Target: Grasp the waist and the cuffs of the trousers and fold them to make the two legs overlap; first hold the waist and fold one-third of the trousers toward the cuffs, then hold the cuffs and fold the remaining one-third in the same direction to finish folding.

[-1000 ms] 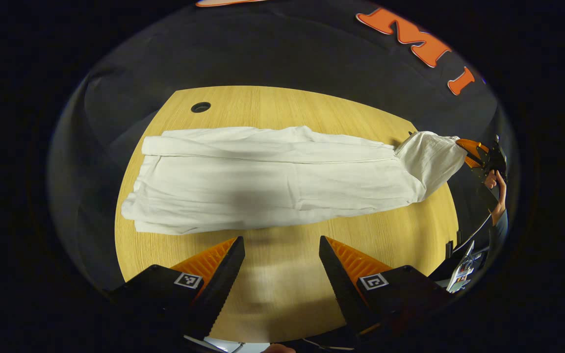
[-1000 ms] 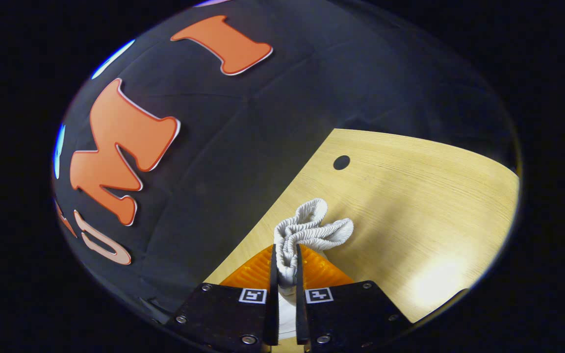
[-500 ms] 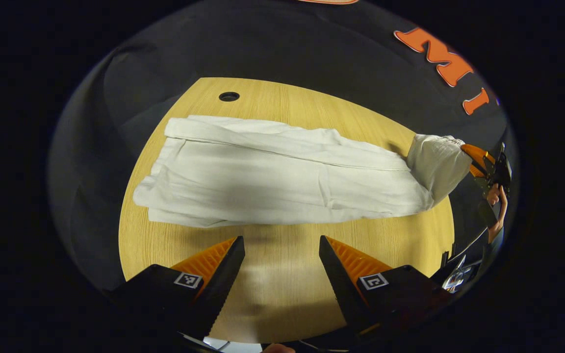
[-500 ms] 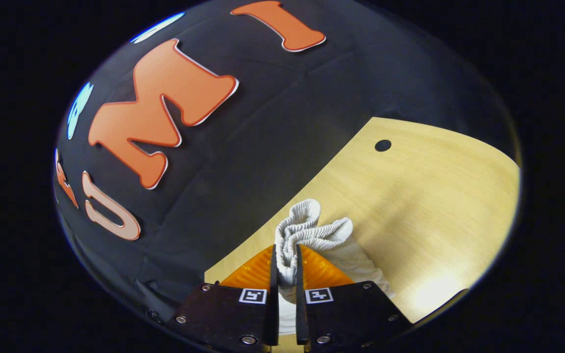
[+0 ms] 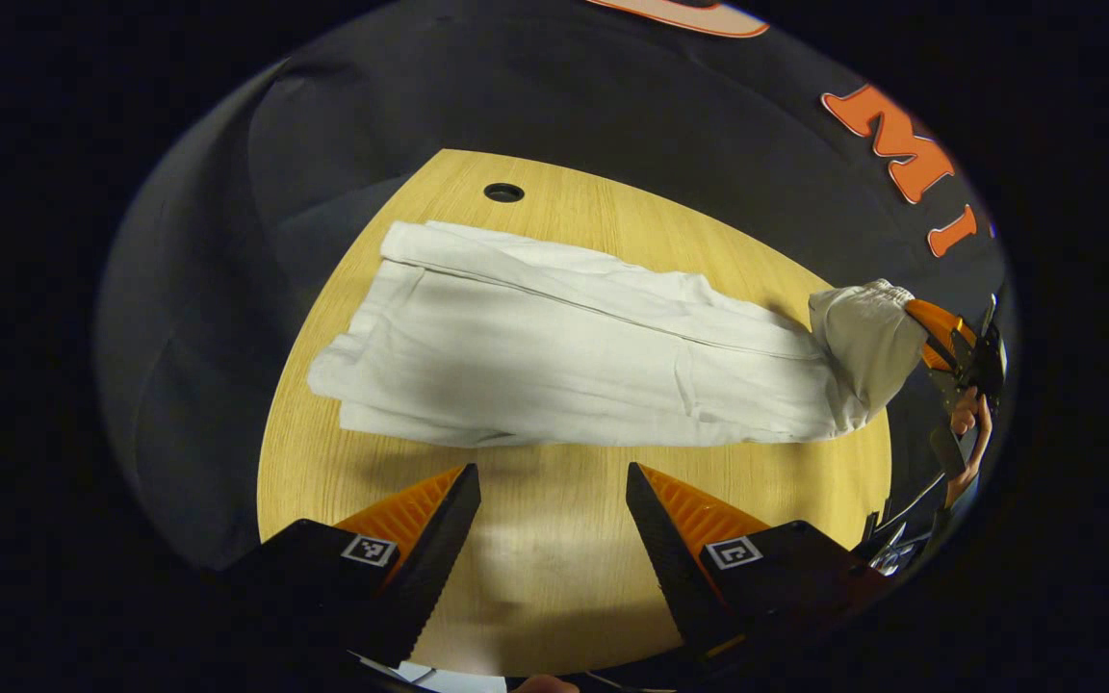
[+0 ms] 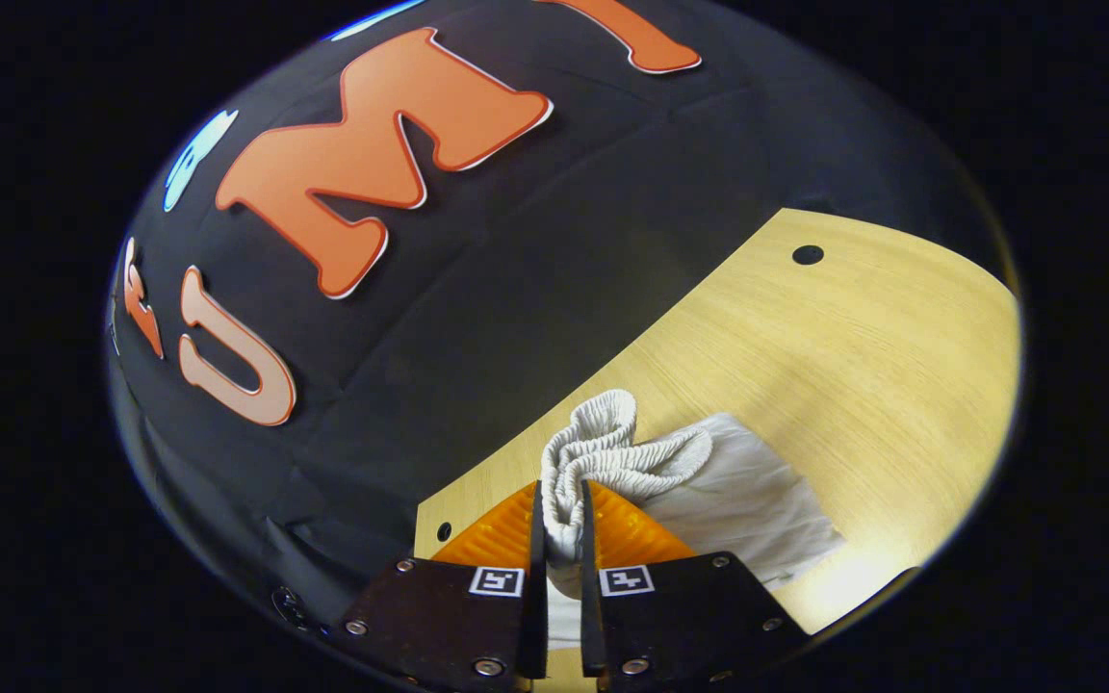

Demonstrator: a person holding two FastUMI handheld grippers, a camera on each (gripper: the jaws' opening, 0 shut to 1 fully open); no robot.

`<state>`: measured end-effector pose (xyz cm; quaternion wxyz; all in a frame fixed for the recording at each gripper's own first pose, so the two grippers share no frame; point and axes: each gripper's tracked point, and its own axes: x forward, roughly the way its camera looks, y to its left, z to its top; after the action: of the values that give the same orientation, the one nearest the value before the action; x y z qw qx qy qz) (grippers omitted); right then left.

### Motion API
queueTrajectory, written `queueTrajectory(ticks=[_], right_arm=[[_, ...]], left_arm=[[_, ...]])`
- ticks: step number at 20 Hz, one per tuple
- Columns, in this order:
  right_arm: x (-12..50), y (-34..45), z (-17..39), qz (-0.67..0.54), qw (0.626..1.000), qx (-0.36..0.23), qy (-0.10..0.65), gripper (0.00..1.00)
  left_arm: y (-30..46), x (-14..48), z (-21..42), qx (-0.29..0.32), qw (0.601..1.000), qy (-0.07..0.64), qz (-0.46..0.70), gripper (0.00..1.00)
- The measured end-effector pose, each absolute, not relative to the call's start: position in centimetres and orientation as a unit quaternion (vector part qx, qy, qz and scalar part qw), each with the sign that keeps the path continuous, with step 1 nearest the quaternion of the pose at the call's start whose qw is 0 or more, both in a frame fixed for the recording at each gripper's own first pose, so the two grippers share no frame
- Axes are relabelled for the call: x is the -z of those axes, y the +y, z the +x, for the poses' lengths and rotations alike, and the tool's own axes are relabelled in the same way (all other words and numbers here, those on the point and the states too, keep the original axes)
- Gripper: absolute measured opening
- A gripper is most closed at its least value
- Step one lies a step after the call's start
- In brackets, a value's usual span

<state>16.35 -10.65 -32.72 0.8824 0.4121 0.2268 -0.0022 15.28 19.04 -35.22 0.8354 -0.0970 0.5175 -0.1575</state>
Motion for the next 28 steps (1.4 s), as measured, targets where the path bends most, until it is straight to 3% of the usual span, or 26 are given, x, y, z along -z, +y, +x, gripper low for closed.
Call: queueTrajectory(ticks=[4,8,13,17,18,19,20,23,28], right_arm=[[33.2,-10.1,16.3,0.389,0.886,-0.022,0.252,0.16],[34.2,-9.6,15.7,0.346,0.89,-0.066,0.29,0.28],[33.2,-10.3,14.7,0.321,0.886,-0.109,0.316,0.55],[33.7,-10.7,14.8,0.297,0.898,-0.099,0.309,0.63],[33.9,-10.9,15.0,0.289,0.903,-0.095,0.304,0.55],[33.9,-11.3,15.0,0.282,0.906,-0.089,0.303,0.82],[33.8,-11.6,14.7,0.277,0.908,-0.084,0.303,0.76],[33.7,-13.1,13.9,0.271,0.911,-0.068,0.302,0.9],[33.7,-16.6,11.4,0.266,0.915,-0.036,0.303,0.96]], left_arm=[[19.1,35.4,15.5,0.144,0.838,0.516,-0.105,1.0],[20.4,35.8,15.4,0.137,0.836,0.52,-0.111,1.0],[21.2,36.6,15.6,0.128,0.831,0.525,-0.131,1.0],[21.4,37.2,15.9,0.123,0.824,0.528,-0.169,1.0],[21.4,37.3,15.7,0.121,0.819,0.531,-0.178,1.0],[21.6,37.6,15.7,0.12,0.816,0.532,-0.189,1.0],[21.7,37.7,15.9,0.119,0.815,0.529,-0.205,1.0],[22.7,38.2,16.6,0.1,0.811,0.518,-0.252,1.0],[25.1,40.1,17.1,0.074,0.792,0.506,-0.333,1.0]])
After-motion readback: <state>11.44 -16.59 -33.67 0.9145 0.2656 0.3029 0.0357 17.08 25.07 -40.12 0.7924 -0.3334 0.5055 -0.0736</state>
